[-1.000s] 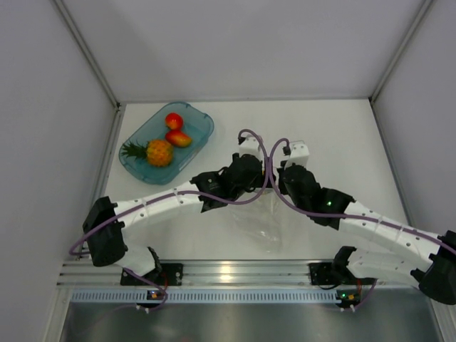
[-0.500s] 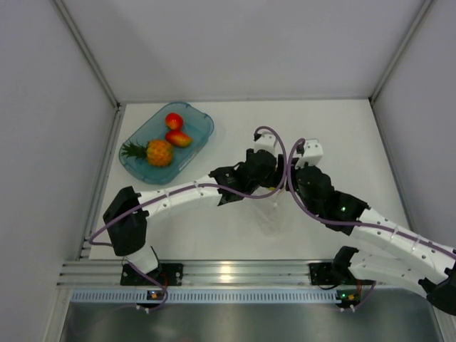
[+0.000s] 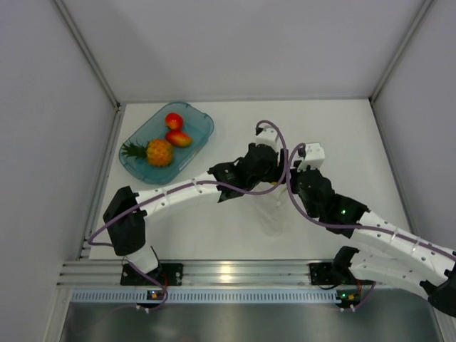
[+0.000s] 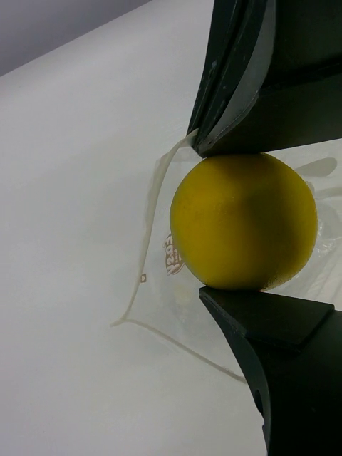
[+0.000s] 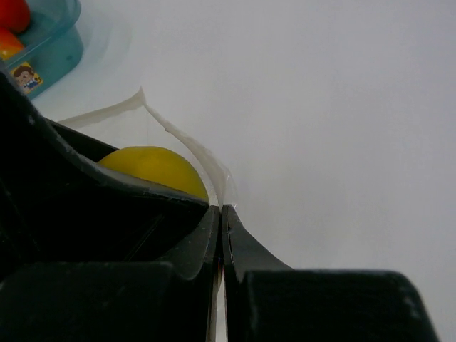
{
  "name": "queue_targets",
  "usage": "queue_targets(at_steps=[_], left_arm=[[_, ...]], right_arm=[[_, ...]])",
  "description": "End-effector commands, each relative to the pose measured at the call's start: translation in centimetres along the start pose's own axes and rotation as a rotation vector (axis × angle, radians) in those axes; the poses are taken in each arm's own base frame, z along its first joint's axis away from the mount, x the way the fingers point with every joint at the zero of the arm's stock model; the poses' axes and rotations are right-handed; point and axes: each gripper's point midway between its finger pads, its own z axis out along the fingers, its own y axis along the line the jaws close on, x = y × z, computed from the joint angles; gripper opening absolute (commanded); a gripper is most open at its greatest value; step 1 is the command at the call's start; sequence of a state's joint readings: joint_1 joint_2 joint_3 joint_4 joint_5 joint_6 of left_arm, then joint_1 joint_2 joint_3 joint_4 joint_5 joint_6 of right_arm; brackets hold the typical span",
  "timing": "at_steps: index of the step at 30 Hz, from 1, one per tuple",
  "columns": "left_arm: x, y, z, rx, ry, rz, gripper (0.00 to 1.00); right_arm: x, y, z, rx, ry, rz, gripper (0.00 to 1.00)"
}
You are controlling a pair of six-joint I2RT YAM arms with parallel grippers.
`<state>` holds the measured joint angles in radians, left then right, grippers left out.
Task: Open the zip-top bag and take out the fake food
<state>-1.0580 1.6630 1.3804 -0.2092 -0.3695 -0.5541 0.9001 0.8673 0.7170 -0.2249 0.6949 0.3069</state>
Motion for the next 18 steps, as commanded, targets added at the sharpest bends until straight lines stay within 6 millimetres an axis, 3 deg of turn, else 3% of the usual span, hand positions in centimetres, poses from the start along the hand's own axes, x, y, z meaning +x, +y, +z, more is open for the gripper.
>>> queue_targets(at_steps=[1,8,12,15,18], left_arm=[[-4.9,-4.3,-2.9,0.183,-0.099,-0.091,0.0],[-6.3,-4.6,-6.3,0.248,-0.126,-0.113,0.0],[-8.0,-3.7,-8.4,0.24,-0.188,-0.116,0.0],[-9.1,-1.7,-8.9,0.152,-0.249,-0.101,0.0],[-10.1,1.8,-9.1,-0.005,-0.303,-0.081,0.0]], right_arm=[[-0.4,0.5,0.6,0.005,-0.018,0.01,0.0],[0.2,0.6,1.2,0.014,-0.008,0.03,0.0],[-0.1,0.7,1.1,0.01,-0.015,0.048,0.0],[-0.3,0.7,1.0,0.008,-0.021,0.054,0.0],[-0.5,0.5,0.8,0.012,-0.023,0.06,0.0]])
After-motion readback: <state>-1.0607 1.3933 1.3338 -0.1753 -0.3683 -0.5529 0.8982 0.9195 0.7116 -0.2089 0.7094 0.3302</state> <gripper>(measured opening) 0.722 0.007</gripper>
